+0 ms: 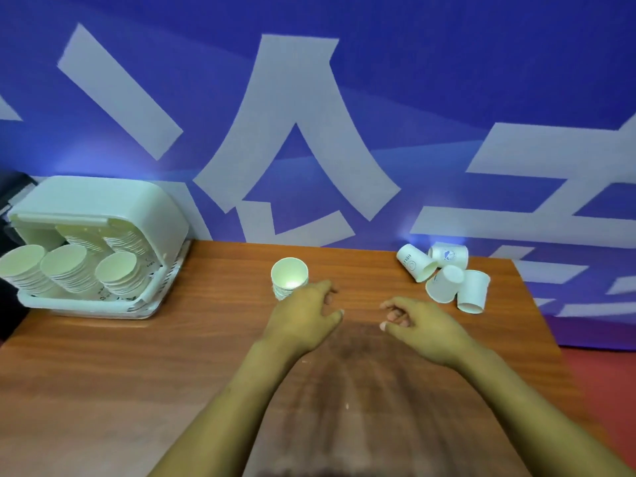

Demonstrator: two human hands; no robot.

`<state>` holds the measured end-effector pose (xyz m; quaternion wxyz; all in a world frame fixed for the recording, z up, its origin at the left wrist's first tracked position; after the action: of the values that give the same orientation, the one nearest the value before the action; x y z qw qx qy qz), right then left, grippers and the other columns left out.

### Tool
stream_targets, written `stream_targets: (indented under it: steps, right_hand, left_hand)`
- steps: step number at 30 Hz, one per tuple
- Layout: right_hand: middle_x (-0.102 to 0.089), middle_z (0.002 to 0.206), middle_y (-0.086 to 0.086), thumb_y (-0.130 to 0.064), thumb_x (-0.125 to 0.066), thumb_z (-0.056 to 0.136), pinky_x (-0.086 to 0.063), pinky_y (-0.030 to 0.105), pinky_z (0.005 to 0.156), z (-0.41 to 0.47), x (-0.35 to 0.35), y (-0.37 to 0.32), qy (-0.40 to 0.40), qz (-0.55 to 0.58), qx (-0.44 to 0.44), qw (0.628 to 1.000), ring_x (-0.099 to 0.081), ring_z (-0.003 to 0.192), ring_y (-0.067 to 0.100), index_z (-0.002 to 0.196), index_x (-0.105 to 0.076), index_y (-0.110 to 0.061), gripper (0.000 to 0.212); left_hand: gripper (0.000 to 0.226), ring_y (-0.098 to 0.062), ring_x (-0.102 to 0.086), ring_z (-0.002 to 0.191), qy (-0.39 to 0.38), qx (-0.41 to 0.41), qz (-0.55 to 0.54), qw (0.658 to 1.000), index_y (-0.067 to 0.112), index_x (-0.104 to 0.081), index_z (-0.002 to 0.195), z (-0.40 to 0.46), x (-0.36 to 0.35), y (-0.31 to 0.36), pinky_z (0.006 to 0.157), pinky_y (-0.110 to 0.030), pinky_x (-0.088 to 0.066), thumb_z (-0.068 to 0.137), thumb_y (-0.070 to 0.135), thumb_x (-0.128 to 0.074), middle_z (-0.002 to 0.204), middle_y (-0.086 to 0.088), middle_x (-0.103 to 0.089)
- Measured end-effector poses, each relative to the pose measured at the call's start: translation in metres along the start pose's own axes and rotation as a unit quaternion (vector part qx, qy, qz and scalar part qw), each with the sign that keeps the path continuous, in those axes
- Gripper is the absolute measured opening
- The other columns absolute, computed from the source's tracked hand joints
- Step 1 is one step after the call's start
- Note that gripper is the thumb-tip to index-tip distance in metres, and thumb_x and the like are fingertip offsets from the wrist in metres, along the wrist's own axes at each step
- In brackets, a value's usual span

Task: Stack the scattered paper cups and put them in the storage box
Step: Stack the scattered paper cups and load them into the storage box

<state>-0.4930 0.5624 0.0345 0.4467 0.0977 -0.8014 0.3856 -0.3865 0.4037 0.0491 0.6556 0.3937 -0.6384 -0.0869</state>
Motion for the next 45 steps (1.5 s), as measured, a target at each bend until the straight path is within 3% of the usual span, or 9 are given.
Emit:
stream_targets:
  steps: [4, 11, 15, 20, 26, 32, 35, 40, 45]
  right_hand:
    - [-0.060, 0.099, -0.013, -0.035, -0.063, 0.087, -0.049, 0.029, 0.087, 0.003, 0.022, 0.034, 0.006, 0.018, 0.001, 1.000, -0.055, 0.082, 0.004, 0.116, -0.059, -0.028, 0.030]
    - [-0.060, 0.099, -0.008, -0.034, -0.065, 0.086, -0.048, 0.026, 0.085, 0.013, 0.069, 0.133, 0.004, 0.019, -0.011, 1.000, -0.052, 0.076, 0.003, 0.115, -0.060, -0.026, 0.030]
    - [-0.061, 0.108, -0.008, -0.034, -0.064, 0.086, -0.045, 0.027, 0.084, 0.028, 0.095, 0.187, 0.009, -0.001, -0.033, 0.999, -0.055, 0.088, 0.010, 0.119, -0.059, -0.028, 0.034]
    - [-0.054, 0.125, -0.003, -0.031, -0.064, 0.085, -0.042, 0.028, 0.090, 0.061, 0.112, 0.225, 0.010, -0.013, -0.026, 1.000, -0.052, 0.108, 0.013, 0.128, -0.052, -0.027, 0.045]
    - [-0.035, 0.138, -0.001, -0.038, -0.063, 0.084, -0.048, 0.038, 0.091, 0.097, 0.109, 0.280, 0.015, -0.011, -0.080, 0.997, -0.057, 0.107, 0.021, 0.139, -0.035, -0.031, 0.062]
    - [-0.030, 0.143, 0.001, -0.055, -0.061, 0.082, -0.044, 0.037, 0.096, 0.121, 0.088, 0.310, -0.007, 0.006, -0.132, 0.991, -0.052, 0.119, 0.021, 0.144, -0.029, -0.029, 0.074]
    - [-0.036, 0.137, 0.003, -0.059, -0.062, 0.079, -0.041, 0.031, 0.086, 0.126, 0.077, 0.315, -0.014, 0.024, -0.144, 0.989, -0.053, 0.116, 0.022, 0.140, -0.034, -0.030, 0.073]
    - [-0.048, 0.132, 0.009, -0.041, -0.069, 0.080, -0.043, 0.034, 0.092, 0.133, 0.061, 0.323, 0.012, 0.124, -0.164, 0.979, -0.049, 0.117, 0.026, 0.133, -0.042, -0.022, 0.062]
    - [-0.053, 0.125, 0.009, -0.036, -0.074, 0.076, -0.044, 0.030, 0.085, 0.128, 0.059, 0.321, 0.025, 0.165, -0.171, 0.971, -0.052, 0.112, 0.025, 0.130, -0.045, -0.021, 0.063]
  left_hand:
    - [0.037, -0.010, -0.057, 0.099, 0.001, -0.007, 0.014, 1.000, 0.027, -0.055, 0.123, 0.017, -0.016, 0.031, 0.088, -0.028, -0.048, 0.087, 0.033, -0.061, 0.110, 0.010, -0.060]
    - [0.042, -0.013, -0.057, 0.105, -0.029, 0.016, 0.033, 0.999, 0.030, -0.050, 0.127, 0.058, -0.089, 0.094, 0.089, -0.031, -0.048, 0.087, 0.036, -0.060, 0.118, 0.009, -0.057]
    - [0.051, -0.018, -0.047, 0.121, -0.049, 0.017, 0.085, 0.995, 0.031, -0.042, 0.136, 0.089, -0.126, 0.119, 0.095, -0.032, -0.043, 0.088, 0.037, -0.057, 0.132, 0.004, -0.049]
    - [0.061, -0.023, -0.039, 0.127, -0.074, 0.026, 0.115, 0.990, 0.030, -0.034, 0.142, 0.130, -0.156, 0.133, 0.103, -0.036, -0.039, 0.087, 0.034, -0.059, 0.139, 0.003, -0.041]
    - [0.069, -0.028, -0.040, 0.124, -0.060, 0.004, 0.109, 0.992, 0.030, -0.031, 0.144, 0.180, -0.191, 0.161, 0.099, -0.040, -0.042, 0.083, 0.030, -0.062, 0.141, 0.000, -0.036]
    - [0.080, -0.032, -0.043, 0.124, -0.086, 0.043, 0.163, 0.982, 0.038, -0.016, 0.148, 0.218, -0.229, 0.165, 0.093, -0.040, -0.044, 0.083, 0.046, -0.061, 0.146, -0.004, -0.029]
    - [0.073, -0.030, -0.046, 0.123, -0.110, 0.059, 0.182, 0.975, 0.035, -0.021, 0.147, 0.226, -0.245, 0.161, 0.094, -0.040, -0.043, 0.086, 0.051, -0.057, 0.145, -0.004, -0.032]
    - [0.065, -0.026, -0.035, 0.134, -0.129, 0.077, 0.152, 0.977, 0.030, -0.032, 0.143, 0.227, -0.262, 0.156, 0.103, -0.039, -0.037, 0.087, 0.051, -0.056, 0.151, -0.004, -0.027]
    - [0.052, -0.031, -0.045, 0.123, -0.130, 0.082, 0.127, 0.980, 0.024, -0.037, 0.136, 0.225, -0.261, 0.155, 0.095, -0.037, -0.043, 0.090, 0.039, -0.056, 0.144, -0.007, -0.031]
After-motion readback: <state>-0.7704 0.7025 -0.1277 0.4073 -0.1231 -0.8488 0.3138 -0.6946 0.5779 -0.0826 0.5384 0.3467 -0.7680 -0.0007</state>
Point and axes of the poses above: each hand's wrist, its own z-axis towards the middle knuckle, its own x-axis out of the back of the hand, y = z × x, the point moved 7 cm from there along z, towards the middle knuckle
